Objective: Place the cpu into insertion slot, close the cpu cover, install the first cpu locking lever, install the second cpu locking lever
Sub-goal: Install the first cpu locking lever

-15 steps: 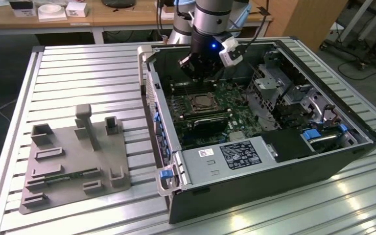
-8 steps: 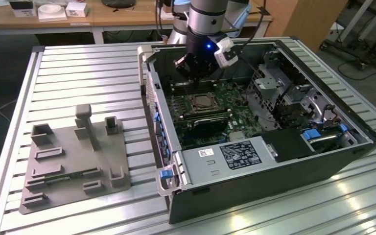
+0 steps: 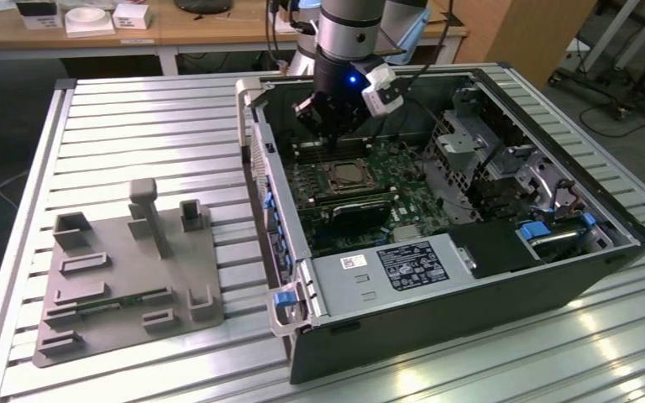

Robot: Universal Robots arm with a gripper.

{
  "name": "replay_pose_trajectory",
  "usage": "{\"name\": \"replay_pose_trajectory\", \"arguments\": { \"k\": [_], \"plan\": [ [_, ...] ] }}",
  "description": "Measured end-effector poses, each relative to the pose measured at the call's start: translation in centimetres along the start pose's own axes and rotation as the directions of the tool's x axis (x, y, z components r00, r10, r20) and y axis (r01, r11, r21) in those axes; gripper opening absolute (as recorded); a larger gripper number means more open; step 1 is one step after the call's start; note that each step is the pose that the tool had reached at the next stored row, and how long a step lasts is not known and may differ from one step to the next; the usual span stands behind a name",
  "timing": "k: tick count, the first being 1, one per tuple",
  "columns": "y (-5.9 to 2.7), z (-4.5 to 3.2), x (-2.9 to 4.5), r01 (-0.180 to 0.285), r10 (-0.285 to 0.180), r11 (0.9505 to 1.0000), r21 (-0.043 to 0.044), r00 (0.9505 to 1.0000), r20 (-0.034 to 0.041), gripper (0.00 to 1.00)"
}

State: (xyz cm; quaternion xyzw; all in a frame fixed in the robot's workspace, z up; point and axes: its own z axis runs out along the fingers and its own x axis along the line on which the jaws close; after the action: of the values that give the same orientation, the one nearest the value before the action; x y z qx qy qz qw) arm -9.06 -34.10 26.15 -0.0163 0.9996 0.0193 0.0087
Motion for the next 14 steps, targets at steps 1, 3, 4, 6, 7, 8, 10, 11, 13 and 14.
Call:
{"name": "replay_pose_trajectory", "arguments": {
  "k": [1,3,4,6,7,8,10,11,13,14],
  "plan": [
    [0.00,0.00,0.00,0.000,0.000,1.0000,-0.0001,1.0000,0.0001,0.10],
    [0.00,0.00,0.01,0.000,0.000,1.0000,0.0000,1.0000,0.0000,0.10],
    [0.00,0.00,0.01,0.000,0.000,1.0000,0.0000,1.0000,0.0001,0.10],
    [0.00,0.00,0.01,0.000,0.000,1.0000,-0.0001,1.0000,0.0001,0.10],
    [0.00,0.00,0.01,0.000,0.000,1.0000,-0.0001,1.0000,0.0001,0.10],
    [0.00,0.00,0.01,0.000,0.000,1.0000,-0.0001,1.0000,0.0001,0.10],
    [0.00,0.00,0.02,0.000,0.000,1.0000,-0.0001,1.0000,0.0001,0.10],
    [0.00,0.00,0.06,0.000,0.000,1.0000,-0.0001,1.0000,0.0001,0.10],
    [0.01,0.00,0.20,0.000,0.000,1.0000,-0.0001,1.0000,0.0001,0.10],
    [0.02,-0.01,0.33,0.000,0.000,1.0000,0.0000,1.0000,0.0000,0.10]
  ]
}}
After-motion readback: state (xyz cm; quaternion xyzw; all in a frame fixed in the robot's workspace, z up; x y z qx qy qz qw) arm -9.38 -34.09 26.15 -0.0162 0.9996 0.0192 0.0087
